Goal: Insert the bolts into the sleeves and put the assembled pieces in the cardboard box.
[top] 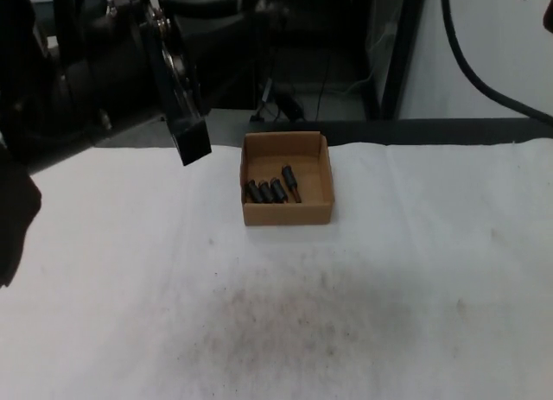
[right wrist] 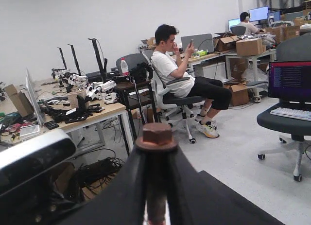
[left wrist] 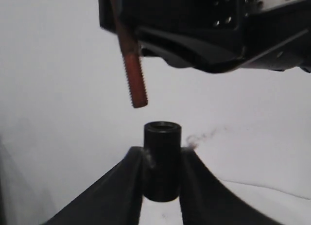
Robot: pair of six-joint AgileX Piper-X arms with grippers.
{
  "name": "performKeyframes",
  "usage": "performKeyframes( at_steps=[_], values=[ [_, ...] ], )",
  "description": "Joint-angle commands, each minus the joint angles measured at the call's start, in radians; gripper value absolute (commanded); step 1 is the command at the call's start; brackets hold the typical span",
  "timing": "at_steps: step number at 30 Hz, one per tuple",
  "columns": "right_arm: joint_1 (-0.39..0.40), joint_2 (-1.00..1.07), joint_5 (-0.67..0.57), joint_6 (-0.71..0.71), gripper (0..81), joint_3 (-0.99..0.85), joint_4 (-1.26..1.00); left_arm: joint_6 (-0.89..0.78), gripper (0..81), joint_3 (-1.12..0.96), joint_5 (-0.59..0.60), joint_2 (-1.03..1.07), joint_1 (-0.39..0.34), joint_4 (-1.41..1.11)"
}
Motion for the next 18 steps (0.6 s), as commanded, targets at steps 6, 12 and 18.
performKeyframes(
  at_steps=[6, 12, 18],
  values=[
    [0.002, -0.007, 0.011, -0.035, 0.8, -0.008, -0.064, 0.01, 0.3, -0.006, 0.005, -0.019, -0.001, -0.046],
    [0.002, -0.007, 0.011, -0.035, 0.8, -0.008, -0.082, 0.01, 0.3, -0.006, -0.051, -0.019, -0.001, -0.043],
    [0.013, -0.007, 0.009, -0.062, 0.8, -0.008, -0.089, 0.01, 0.3, -0.006, -0.076, -0.019, -0.001, -0.024]
  ],
)
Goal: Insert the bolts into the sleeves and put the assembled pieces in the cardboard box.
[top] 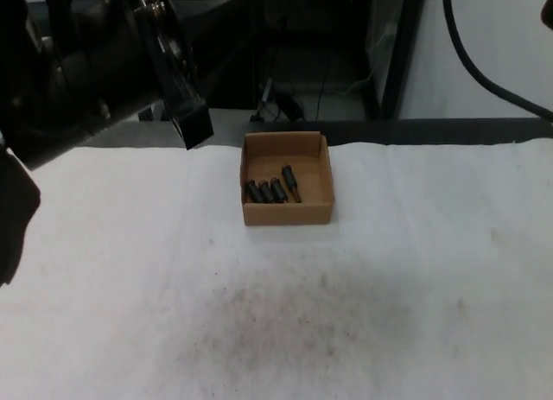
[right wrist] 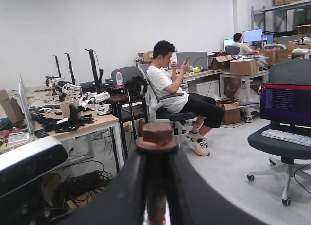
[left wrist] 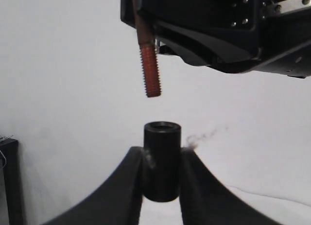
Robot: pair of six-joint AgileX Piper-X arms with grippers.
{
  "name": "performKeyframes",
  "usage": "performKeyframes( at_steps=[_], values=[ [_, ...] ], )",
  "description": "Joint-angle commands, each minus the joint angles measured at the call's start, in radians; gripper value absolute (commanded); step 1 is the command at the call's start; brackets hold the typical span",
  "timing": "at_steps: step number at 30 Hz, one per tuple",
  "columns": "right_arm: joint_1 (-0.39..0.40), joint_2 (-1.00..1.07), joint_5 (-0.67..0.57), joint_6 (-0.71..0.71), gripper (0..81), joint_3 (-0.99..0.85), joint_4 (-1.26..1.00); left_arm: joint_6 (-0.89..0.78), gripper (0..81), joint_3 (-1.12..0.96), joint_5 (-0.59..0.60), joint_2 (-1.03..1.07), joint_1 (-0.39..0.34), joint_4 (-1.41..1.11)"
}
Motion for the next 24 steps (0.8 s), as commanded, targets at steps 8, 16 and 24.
performKeyframes(
  at_steps=[8, 16, 24],
  values=[
    [0.063, -0.007, 0.001, -0.112, 0.8, -0.008, -0.029, 0.005, 0.3, -0.006, -0.012, -0.019, -0.001, 0.063],
    [0.069, -0.007, 0.001, -0.14, 0.8, -0.008, -0.005, 0.005, 0.3, -0.006, -0.012, -0.019, -0.001, 0.063],
    [0.069, -0.007, 0.001, -0.172, 0.8, -0.008, 0.056, 0.005, 0.3, -0.006, -0.013, -0.019, -0.001, 0.054]
  ],
)
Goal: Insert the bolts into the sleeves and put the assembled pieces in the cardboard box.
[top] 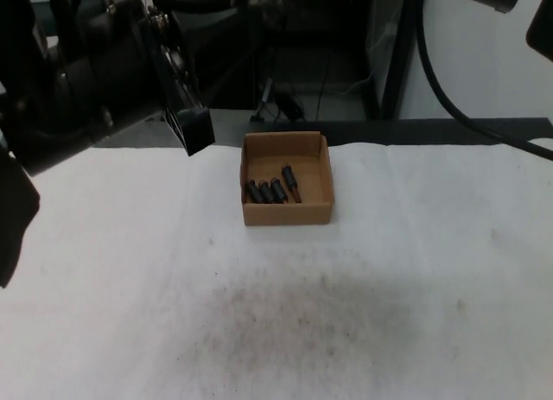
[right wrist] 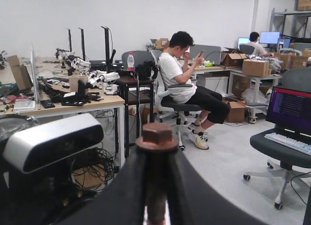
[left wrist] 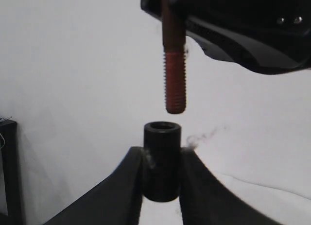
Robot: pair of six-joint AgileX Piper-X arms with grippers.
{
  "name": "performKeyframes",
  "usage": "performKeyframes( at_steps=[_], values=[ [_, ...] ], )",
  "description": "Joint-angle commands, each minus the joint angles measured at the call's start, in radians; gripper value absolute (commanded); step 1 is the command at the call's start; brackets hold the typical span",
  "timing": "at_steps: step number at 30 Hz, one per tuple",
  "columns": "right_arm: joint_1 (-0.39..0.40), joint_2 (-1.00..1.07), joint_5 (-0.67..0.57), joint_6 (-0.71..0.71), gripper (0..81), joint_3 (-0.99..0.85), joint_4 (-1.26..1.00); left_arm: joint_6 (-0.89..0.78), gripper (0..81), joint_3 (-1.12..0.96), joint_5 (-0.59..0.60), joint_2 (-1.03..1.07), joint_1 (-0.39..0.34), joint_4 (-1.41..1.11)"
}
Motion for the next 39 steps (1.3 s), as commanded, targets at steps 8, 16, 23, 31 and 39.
performKeyframes(
  at_steps=[8, 16, 23, 31, 39],
  values=[
    [0.001, -0.007, 0.001, -0.007, 0.8, -0.006, -0.002, 0.002, 0.3, -0.006, -0.007, -0.013, -0.001, -0.015],
    [0.001, 0.024, 0.001, -0.007, 0.8, -0.006, 0.004, 0.002, 0.3, -0.006, -0.007, -0.013, -0.001, -0.022],
    [0.001, 0.034, 0.001, -0.007, 0.8, -0.006, 0.004, -0.005, 0.3, -0.006, -0.028, -0.013, -0.001, -0.022],
    [0.001, 0.034, 0.001, -0.007, 0.8, -0.006, 0.004, -0.069, 0.3, -0.006, -0.121, -0.013, 0.001, -0.183],
    [0.001, 0.034, 0.001, -0.007, 0.8, -0.006, 0.004, -0.133, 0.3, -0.006, -0.126, -0.013, 0.001, -0.202]
  ],
)
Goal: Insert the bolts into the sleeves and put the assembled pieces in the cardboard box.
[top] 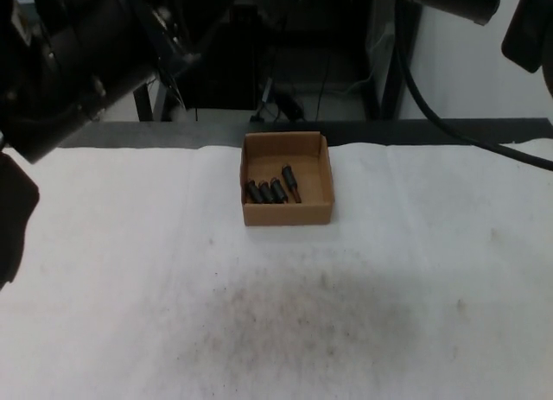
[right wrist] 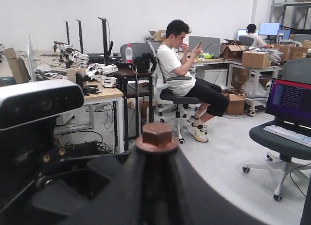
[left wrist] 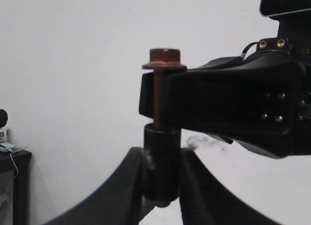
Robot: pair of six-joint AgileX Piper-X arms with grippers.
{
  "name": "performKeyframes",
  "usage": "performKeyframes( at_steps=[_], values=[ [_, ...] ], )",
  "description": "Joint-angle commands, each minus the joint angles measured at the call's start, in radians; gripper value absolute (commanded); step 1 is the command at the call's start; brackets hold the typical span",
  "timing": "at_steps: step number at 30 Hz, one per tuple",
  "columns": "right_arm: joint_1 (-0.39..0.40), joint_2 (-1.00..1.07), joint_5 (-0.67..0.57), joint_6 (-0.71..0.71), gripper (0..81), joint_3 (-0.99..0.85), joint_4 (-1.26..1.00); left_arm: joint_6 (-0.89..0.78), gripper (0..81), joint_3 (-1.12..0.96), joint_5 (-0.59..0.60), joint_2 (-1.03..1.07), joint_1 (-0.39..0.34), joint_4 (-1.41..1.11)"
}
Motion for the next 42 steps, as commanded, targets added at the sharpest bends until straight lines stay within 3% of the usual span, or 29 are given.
performKeyframes(
  at_steps=[1, 7, 9, 14, 17, 37, 39, 42],
  values=[
    [0.001, -0.002, -0.004, -0.002, 0.8, -0.006, 0.007, -0.018, 0.3, -0.008, -0.032, -0.013, 0.001, -0.042],
    [0.001, -0.002, -0.004, -0.002, 3.4, -0.006, 0.007, -0.018, 0.3, -0.008, -0.032, -0.013, 0.001, -0.042],
    [0.001, -0.002, -0.004, -0.002, 11.0, -0.006, 0.007, -0.018, 0.3, -0.008, -0.032, -0.013, 0.001, -0.042],
    [0.001, -0.002, -0.004, -0.002, 38.7, -0.006, 0.007, -0.018, 0.3, -0.008, -0.032, -0.013, 0.001, -0.042],
    [0.001, -0.002, -0.004, -0.002, 44.1, -0.006, 0.009, -0.018, 0.3, -0.008, -0.032, -0.013, 0.001, -0.042],
    [0.001, -0.002, -0.004, 0.01, 42.3, -0.006, -0.072, -0.018, 0.3, -0.008, -0.038, -0.013, 0.001, 0.065],
    [0.001, -0.002, -0.004, 0.038, 32.2, -0.006, -0.072, -0.018, 0.3, -0.008, -0.038, -0.013, 0.001, 0.117],
    [0.001, -0.002, -0.004, 0.064, 4.7, -0.006, -0.067, -0.003, 0.3, -0.008, -0.039, -0.013, 0.001, 0.187]
  ],
)
